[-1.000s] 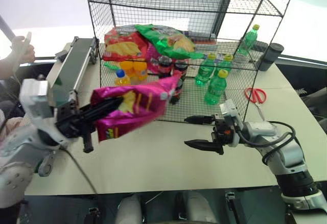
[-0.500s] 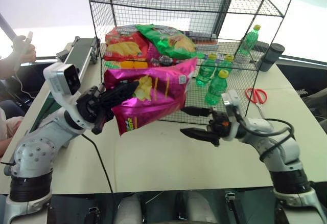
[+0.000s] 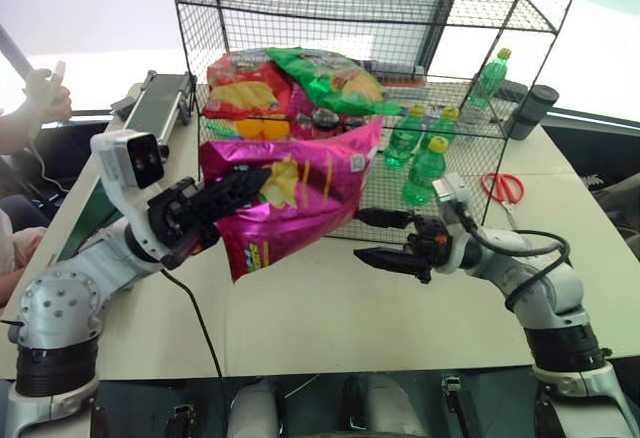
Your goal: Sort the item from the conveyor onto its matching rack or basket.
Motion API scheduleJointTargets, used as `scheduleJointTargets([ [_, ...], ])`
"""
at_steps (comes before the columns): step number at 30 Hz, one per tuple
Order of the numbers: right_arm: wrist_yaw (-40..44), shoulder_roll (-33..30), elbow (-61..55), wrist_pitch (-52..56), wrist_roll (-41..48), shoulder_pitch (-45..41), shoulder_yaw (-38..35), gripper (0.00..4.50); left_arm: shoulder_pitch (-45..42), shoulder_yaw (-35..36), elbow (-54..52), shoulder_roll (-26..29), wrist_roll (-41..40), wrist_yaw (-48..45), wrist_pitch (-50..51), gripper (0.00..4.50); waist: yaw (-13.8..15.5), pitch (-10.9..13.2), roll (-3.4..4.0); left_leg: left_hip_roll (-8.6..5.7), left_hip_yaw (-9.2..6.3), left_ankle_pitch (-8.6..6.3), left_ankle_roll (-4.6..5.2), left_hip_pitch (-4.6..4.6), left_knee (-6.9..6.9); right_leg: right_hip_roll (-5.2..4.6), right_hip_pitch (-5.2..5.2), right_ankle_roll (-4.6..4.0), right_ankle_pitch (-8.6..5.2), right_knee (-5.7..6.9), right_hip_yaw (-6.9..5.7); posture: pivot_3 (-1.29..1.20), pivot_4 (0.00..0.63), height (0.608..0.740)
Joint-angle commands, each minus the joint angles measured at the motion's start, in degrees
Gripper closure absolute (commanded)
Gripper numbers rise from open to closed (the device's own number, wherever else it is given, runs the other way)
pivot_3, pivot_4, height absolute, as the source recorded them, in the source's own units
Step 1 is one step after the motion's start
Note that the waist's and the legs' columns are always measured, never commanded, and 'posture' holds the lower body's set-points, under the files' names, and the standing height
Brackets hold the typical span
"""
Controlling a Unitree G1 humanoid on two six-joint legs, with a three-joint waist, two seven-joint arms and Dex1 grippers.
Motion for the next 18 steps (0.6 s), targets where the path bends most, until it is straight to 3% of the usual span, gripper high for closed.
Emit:
scheduleJointTargets([
  [1,0.46,1.04,-2.16,1.69,2.80,-2.46,0.29,0.00,-1.05,1.47,-0.63,0.43,-4.28,0.77,1.02,4.43,0.06,0.00,0.00,0.00,0.00,0.00,0.00,0.00,0.00,0.00,0.00,0.00,0.00,0.00,0.00,0.00,0.150,0.726],
  [3,1.20,0.70,-2.46,4.35,4.96,-3.02,0.40,0.00,-1.25,1.29,-0.37,0.54,-4.44,0.66,1.66,4.43,0.08,0.00,0.00,-0.02,0.00,-0.01,0.01,-0.01,0.00,-0.02,0.00,0.00,0.00,0.00,0.00,0.00,0.150,0.726],
  [7,-0.98,2.90,0.00,-3.24,-3.11,-3.63,2.81,0.00,-2.16,0.80,-0.11,0.30,-8.03,2.19,2.55,4.43,0.11,0.00,-0.01,-0.02,-0.01,0.00,0.00,-0.02,0.00,-0.02,0.00,0.00,0.00,-0.01,0.00,0.00,0.150,0.726],
  [18,1.16,2.03,0.86,4.88,5.85,-2.13,-1.03,0.00,-2.14,1.66,1.31,2.29,-17.78,5.15,5.32,4.43,0.07,0.01,0.01,-0.04,-0.02,0.01,-0.02,-0.02,0.00,-0.04,0.00,0.00,0.00,-0.02,0.00,0.00,0.150,0.726],
])
